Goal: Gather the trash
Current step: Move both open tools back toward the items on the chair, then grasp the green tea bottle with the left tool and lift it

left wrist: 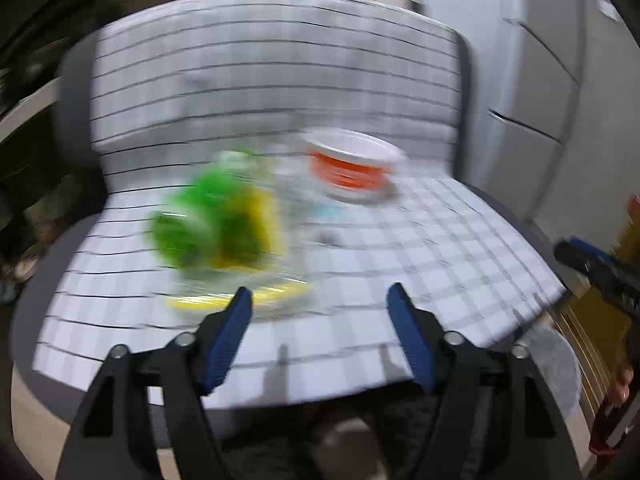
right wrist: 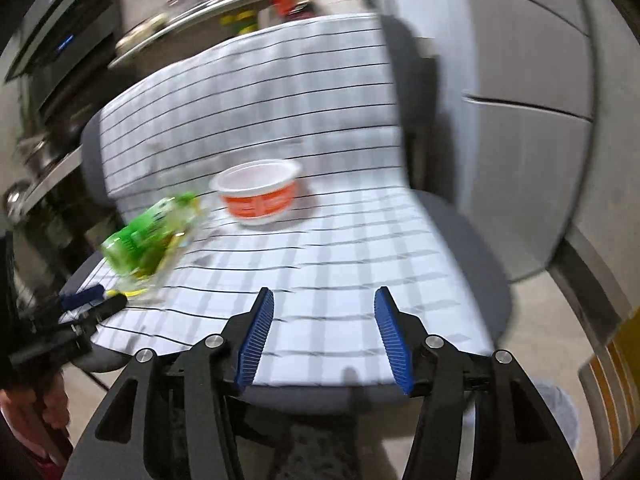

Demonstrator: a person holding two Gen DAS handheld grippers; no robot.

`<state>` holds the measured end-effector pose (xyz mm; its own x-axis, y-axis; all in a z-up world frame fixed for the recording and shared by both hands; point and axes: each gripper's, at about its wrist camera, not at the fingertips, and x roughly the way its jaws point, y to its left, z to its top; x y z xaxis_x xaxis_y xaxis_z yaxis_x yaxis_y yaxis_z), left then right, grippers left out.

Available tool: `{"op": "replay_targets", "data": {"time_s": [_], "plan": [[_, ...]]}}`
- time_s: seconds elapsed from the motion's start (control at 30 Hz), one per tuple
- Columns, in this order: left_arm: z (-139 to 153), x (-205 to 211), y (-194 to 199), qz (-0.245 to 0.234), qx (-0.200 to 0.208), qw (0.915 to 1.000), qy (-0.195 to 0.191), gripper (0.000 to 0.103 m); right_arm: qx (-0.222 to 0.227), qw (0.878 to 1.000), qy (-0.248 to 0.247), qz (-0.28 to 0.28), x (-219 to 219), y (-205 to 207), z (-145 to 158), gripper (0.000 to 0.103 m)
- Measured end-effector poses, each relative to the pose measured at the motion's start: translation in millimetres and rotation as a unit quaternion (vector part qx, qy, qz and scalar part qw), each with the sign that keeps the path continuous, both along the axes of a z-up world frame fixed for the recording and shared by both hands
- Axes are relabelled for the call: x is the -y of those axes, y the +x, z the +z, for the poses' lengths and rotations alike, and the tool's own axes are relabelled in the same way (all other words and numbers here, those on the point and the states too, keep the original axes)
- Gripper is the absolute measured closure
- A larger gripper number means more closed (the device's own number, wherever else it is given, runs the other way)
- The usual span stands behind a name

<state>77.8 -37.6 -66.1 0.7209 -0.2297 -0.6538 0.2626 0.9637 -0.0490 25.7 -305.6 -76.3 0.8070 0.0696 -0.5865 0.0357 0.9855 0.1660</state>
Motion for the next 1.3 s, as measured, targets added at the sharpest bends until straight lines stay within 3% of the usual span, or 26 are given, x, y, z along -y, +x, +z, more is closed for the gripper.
{"op": "replay_targets", "data": {"time_s": [0.1, 0.23, 0.37, 0.73, 0.8, 0.97, 1.0, 1.13, 1.3], "plan": [[10, -32, 21, 0.027, 0.002, 0.9996, 0.010, 0.012, 0.005, 0.999, -0.009, 0.031, -30, 22, 6, 0.045], [20, -50, 58, 0.042, 0.009, 0.9988, 0.026, 0.009, 0.008, 0.998, -0.015, 0.056, -59, 46, 11, 0.044], [15, -46, 100, 0.031, -0.010, 0.9987, 0.039, 0.008, 0.004, 0.998, -0.014, 0.065, -72, 63, 11, 0.044], [-18, -20, 187, 0.023, -0.103, 0.9901, 0.092, 0.007, 0.000, 0.998, -0.013, 0.063, -69, 93, 5, 0.041], [-22, -21, 194, 0.024, -0.117, 0.9887, 0.091, 0.013, -0.002, 0.998, -0.009, 0.063, -67, 96, 2, 0.041], [-29, -25, 202, 0.017, -0.146, 0.9871, 0.064, 0.042, -0.012, 0.998, -0.004, 0.064, -63, 99, -5, 0.041], [-29, -26, 202, 0.016, -0.146, 0.9873, 0.059, 0.044, -0.012, 0.998, -0.005, 0.065, -63, 97, -5, 0.041], [-17, -35, 189, 0.018, -0.116, 0.9928, 0.025, 0.048, -0.007, 0.998, -0.010, 0.064, -64, 92, -1, 0.041], [29, -61, 135, 0.040, -0.029, 0.9987, -0.015, 0.048, 0.003, 0.997, -0.015, 0.072, -77, 85, 8, 0.041]]}}
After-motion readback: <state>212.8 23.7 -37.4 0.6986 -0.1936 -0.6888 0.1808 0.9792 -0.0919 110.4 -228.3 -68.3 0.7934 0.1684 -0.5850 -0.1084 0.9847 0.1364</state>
